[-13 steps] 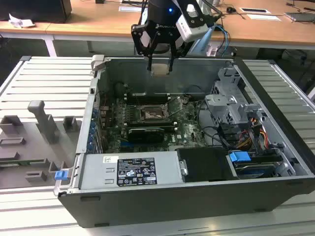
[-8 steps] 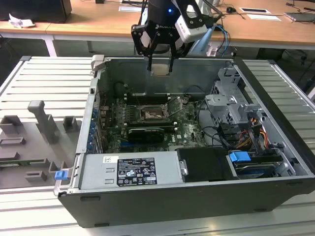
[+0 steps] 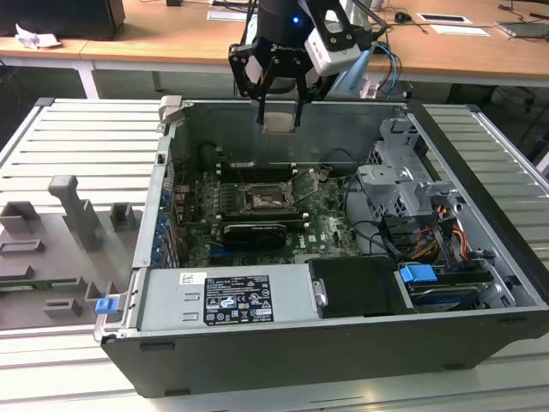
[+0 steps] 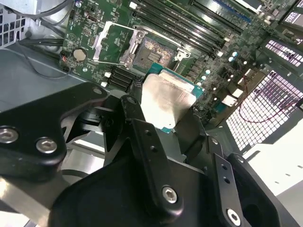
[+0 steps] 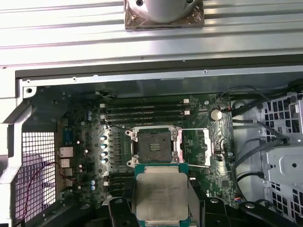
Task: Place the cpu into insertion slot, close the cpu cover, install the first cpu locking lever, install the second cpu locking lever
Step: 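Place the cpu into insertion slot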
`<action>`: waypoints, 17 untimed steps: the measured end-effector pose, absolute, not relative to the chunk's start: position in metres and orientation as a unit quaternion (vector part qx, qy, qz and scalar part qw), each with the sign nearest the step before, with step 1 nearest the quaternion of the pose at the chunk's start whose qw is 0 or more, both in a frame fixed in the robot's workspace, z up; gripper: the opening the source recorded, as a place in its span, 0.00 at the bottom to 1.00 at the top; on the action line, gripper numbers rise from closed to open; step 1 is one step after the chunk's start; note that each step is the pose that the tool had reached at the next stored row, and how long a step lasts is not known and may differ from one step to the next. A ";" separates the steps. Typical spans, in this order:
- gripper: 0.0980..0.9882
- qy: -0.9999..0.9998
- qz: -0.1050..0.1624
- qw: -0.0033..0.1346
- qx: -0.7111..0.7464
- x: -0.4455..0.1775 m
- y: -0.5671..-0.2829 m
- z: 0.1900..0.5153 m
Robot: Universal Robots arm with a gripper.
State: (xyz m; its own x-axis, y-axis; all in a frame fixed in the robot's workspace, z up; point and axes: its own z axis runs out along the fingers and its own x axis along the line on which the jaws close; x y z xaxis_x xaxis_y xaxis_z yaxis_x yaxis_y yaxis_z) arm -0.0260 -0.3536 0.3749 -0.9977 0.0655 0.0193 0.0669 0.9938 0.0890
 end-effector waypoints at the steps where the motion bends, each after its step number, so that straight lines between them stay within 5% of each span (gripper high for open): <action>1: 0.48 -0.998 -0.045 0.008 -0.041 -0.026 -0.354 0.375; 17: 0.48 -0.995 -0.045 0.006 -0.093 -0.026 -0.354 0.373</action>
